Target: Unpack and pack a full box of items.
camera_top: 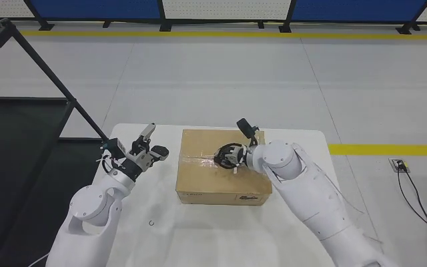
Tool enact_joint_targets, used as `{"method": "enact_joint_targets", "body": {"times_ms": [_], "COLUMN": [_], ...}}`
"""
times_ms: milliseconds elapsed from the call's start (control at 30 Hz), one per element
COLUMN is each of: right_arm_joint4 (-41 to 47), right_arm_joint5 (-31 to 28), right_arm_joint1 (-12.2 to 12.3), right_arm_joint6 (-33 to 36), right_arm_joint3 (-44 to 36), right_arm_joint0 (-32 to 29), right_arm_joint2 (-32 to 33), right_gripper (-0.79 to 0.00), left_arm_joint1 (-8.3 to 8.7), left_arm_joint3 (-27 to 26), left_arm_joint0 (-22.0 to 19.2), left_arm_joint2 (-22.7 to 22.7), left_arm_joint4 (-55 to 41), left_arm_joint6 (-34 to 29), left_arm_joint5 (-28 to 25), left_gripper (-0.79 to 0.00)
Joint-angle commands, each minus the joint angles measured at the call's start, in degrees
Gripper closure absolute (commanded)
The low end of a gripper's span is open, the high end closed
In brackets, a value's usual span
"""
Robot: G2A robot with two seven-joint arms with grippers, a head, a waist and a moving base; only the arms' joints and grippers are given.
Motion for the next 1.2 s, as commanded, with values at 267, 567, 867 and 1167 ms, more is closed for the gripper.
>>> {"method": "enact_joint_targets", "body": {"times_ms": [267,567,867,1167], "right_arm_joint4": [2.1,3.5,3.3,-1.6], "right_arm_joint5": [-1.9,-4.2,-6.9,-6.0], "right_arm_joint1": [-2.8,-4.5,-4.8,-1.0], "right_arm_joint6": [-1.3,0.8,-1.3,-2.2], "right_arm_joint3": [3.9,7.2,5.6,-3.0], "right_arm_joint0": [3.0,4.7,3.7,-2.1], "right_arm_joint2": [-4.5,-6.5,-5.5,3.7], "right_gripper": [0.000,0.000,0.000,0.000], "left_arm_joint1": [0.10,0.16,0.17,0.15], "left_arm_joint3": [-0.1,-0.4,-0.6,-1.1], "left_arm_joint0": [0.7,1.4,1.5,1.7], "left_arm_joint2": [-0.6,-0.6,-0.1,0.7], "left_arm_joint4": [-0.4,-0.5,-0.4,0.1], "left_arm_joint6": [-0.1,0.0,-0.4,-0.5], "left_arm_joint5": [-0.5,-0.4,-0.3,0.1], "left_gripper": [-0.785,-0.785,-0.785,-0.785]}}
